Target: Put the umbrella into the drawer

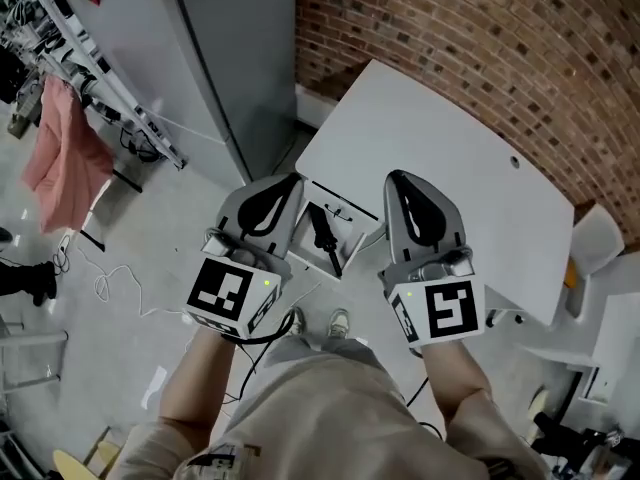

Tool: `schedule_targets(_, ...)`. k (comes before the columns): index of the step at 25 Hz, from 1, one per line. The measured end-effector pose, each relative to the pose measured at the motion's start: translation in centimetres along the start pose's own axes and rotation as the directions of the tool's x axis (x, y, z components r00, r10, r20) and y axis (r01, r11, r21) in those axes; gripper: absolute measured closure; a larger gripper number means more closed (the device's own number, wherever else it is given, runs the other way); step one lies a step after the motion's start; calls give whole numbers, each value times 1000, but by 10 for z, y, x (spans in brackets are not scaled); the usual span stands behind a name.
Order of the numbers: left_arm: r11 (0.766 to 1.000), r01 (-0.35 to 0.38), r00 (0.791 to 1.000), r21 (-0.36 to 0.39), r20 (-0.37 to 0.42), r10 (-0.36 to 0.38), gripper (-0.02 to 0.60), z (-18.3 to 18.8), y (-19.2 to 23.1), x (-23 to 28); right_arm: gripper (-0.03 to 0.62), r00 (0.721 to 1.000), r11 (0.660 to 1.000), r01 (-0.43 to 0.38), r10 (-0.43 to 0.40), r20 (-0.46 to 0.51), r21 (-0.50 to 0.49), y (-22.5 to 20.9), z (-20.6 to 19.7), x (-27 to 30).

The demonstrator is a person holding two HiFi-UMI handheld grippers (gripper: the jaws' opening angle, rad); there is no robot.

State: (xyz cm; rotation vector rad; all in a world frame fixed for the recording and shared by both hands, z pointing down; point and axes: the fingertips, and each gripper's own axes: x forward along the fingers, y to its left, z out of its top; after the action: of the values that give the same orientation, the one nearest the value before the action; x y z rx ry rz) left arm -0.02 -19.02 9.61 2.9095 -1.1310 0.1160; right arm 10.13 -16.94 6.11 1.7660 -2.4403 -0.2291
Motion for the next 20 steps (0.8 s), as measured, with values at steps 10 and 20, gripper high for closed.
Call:
schedule_targets(10,1000,13,991,22,134,-16,574,67,-19,-27,580,991,999,-28,24,129,32,-8,69,-36)
schedule_targets(20,998,-53,990,30,132,49,574,54,-19,-52,582,991,989,-116,109,77,89,16,54,-59)
